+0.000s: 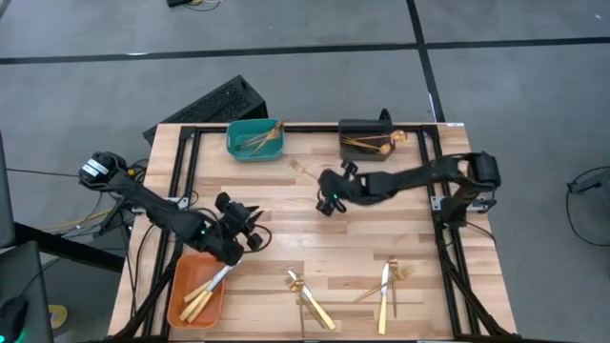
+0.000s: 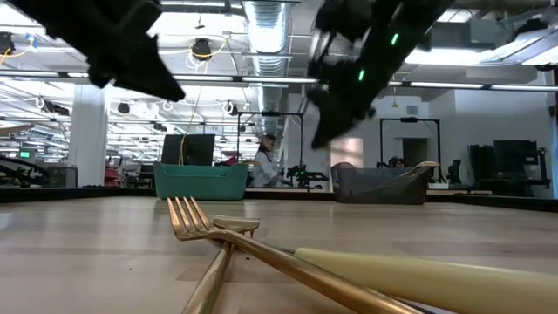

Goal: Sort silverware by color (type)
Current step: Put the gold fork into the green bin

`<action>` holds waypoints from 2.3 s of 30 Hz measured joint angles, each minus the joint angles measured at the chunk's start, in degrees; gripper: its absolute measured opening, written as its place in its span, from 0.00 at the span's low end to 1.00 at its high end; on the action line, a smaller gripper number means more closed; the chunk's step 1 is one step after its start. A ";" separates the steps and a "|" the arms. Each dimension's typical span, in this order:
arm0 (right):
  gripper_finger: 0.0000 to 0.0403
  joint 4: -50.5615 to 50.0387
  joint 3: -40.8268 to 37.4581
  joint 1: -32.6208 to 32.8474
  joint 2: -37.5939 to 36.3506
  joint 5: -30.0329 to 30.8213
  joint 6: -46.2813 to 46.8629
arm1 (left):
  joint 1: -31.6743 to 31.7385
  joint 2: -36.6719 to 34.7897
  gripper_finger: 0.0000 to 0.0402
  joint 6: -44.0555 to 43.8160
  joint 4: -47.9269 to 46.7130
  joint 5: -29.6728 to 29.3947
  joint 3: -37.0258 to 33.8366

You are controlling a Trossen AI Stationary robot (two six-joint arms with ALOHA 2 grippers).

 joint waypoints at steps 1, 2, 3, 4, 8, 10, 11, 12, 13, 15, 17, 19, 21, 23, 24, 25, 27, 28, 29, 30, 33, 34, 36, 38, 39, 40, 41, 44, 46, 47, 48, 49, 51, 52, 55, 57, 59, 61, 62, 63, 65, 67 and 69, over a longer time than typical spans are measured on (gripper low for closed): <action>0.09 0.37 0.06 1.61 -1.12 2.23 -1.36 | 0.66 0.11 0.21 2.53 1.83 -0.29 0.00; 0.09 0.93 0.07 3.27 -1.88 4.94 -3.21 | 1.48 0.27 0.23 4.88 3.86 -0.80 0.00; 0.09 2.29 0.10 4.91 -2.33 8.11 -5.15 | 2.35 0.34 0.25 7.18 5.95 -1.53 0.00; 0.09 3.73 0.15 6.48 -2.58 11.33 -6.74 | 3.22 0.37 0.27 9.37 8.05 -2.18 0.00; 0.09 10.18 0.11 11.17 -2.27 22.28 -12.71 | 6.75 0.34 0.31 18.24 17.80 -2.88 0.04; 0.09 12.92 0.11 12.89 -2.27 25.12 -15.96 | 8.18 0.34 0.32 22.77 22.89 -2.90 0.05; 0.09 14.47 0.12 13.45 -2.27 25.49 -17.50 | 8.76 0.34 0.32 24.57 24.81 -2.87 0.08; 0.09 15.52 0.15 14.01 -1.99 25.66 -19.20 | 9.39 0.34 0.32 26.32 26.54 -2.88 0.07; 0.09 16.92 0.15 14.53 -1.53 26.36 -21.11 | 10.02 0.34 0.32 27.79 28.21 -2.86 0.07; 0.09 18.01 0.11 15.41 -1.20 27.37 -25.03 | 11.06 0.34 0.32 30.94 30.73 -2.88 0.07; 0.09 19.39 0.10 15.85 -1.28 27.77 -27.89 | 12.04 0.34 0.32 34.45 33.29 -2.82 0.07; 0.09 19.64 0.20 15.84 -1.42 27.81 -28.48 | 12.56 0.34 0.32 37.84 35.68 -2.66 0.04; 0.09 19.23 0.16 15.84 -1.34 27.81 -28.48 | 12.99 0.32 0.32 41.19 38.11 -0.98 0.04; 0.09 19.32 0.15 15.73 -1.33 27.81 -28.52 | 13.26 0.32 0.32 44.13 40.57 1.38 0.04; 0.09 19.43 0.15 15.67 -1.33 27.83 -28.52 | 13.34 0.32 0.32 45.25 41.90 2.11 0.04; 0.09 19.53 0.15 15.63 -1.33 27.85 -28.50 | 13.41 0.32 0.32 46.34 43.05 2.73 0.04; 0.09 19.37 0.15 15.36 -1.33 28.19 -28.46 | 13.65 0.30 0.32 48.75 44.71 4.60 0.04; 0.09 19.42 0.15 15.28 -1.33 28.19 -28.46 | 13.76 0.30 0.32 49.82 45.19 5.07 0.04; 0.09 19.47 0.15 15.28 -1.33 28.18 -28.43 | 13.97 0.30 0.31 50.73 45.59 5.32 0.04; 0.09 19.50 0.15 15.28 -1.33 28.14 -28.44 | 14.32 0.30 0.31 51.34 45.91 5.43 0.04; 0.09 19.47 0.15 15.34 -1.33 27.88 -28.54 | 15.94 0.30 0.26 51.68 45.95 5.61 0.04; 0.09 19.44 0.15 15.36 -1.33 27.73 -28.69 | 16.60 0.30 0.24 51.64 45.97 5.62 0.04; 0.09 19.36 0.15 15.36 -1.33 27.74 -28.70 | 17.85 0.30 0.19 50.64 46.03 5.99 0.04; 0.09 19.27 0.15 15.36 -1.33 27.77 -28.70 | 18.89 0.30 0.13 50.25 46.25 7.38 0.04; 0.09 19.18 0.15 15.32 -1.33 27.80 -28.65 | 19.35 0.26 0.10 50.15 46.50 8.58 0.04; 0.09 19.12 0.13 15.32 -1.33 27.82 -28.50 | 19.75 0.24 0.07 50.14 46.86 9.58 0.04; 0.09 19.04 0.11 15.30 -1.33 27.72 -28.44 | 19.97 0.20 0.04 50.39 47.22 10.58 0.04; 0.09 19.50 0.19 15.32 -1.33 25.96 -26.15 | 20.07 0.24 0.01 54.01 46.52 11.78 0.06; 0.10 19.50 0.20 15.36 -1.42 24.31 -21.15 | 19.90 0.39 0.00 59.86 45.77 12.40 -0.04; 0.11 19.62 0.20 15.35 -1.49 21.85 -18.19 | 19.71 0.27 0.00 64.29 44.93 13.75 -0.01; 0.12 19.34 0.17 15.18 -1.88 18.01 -16.01 | 19.66 0.01 0.00 69.20 42.90 16.50 0.40; 0.14 19.36 0.13 14.98 -2.39 13.57 -15.33 | 19.60 -0.03 0.00 73.27 40.50 19.80 0.89; 0.17 21.65 0.23 14.47 -3.19 6.32 -15.16 | 19.52 0.09 0.00 77.11 35.94 26.21 1.74; 0.19 22.29 0.26 14.19 -3.69 3.79 -15.39 | 19.53 0.14 0.00 77.47 34.09 28.78 2.44; 0.26 22.99 0.26 13.47 -4.30 0.06 -15.96 | 19.95 0.02 0.00 76.28 31.92 34.68 5.00; 0.31 22.93 0.24 12.61 -4.30 -2.47 -15.95 | 19.95 -0.02 0.00 75.01 29.91 35.45 6.14; 0.35 23.05 0.22 11.98 -4.30 -5.89 -15.93 | 19.95 0.06 0.00 73.84 28.52 35.49 6.95; 0.40 23.43 0.22 11.39 -4.30 -7.97 -15.94 | 19.96 0.06 0.00 72.95 28.87 35.59 7.50; 0.41 23.45 0.22 11.16 -4.30 -8.09 -15.64 | 19.95 0.04 0.00 72.77 28.79 35.75 7.56; 0.43 23.36 0.22 11.12 -4.30 -8.07 -15.21 | 19.95 0.04 0.00 72.74 28.55 36.16 7.56; 0.44 23.36 0.20 10.88 -4.28 -7.87 -14.61 | 19.99 0.11 0.00 72.21 28.30 37.44 7.53; 0.42 23.80 0.20 10.84 -4.27 -7.18 -14.44 | 20.04 0.25 0.00 71.95 28.36 38.23 7.53; 0.40 24.39 0.20 10.97 -4.28 -6.34 -14.45 | 20.01 0.26 0.00 71.91 27.79 37.68 7.54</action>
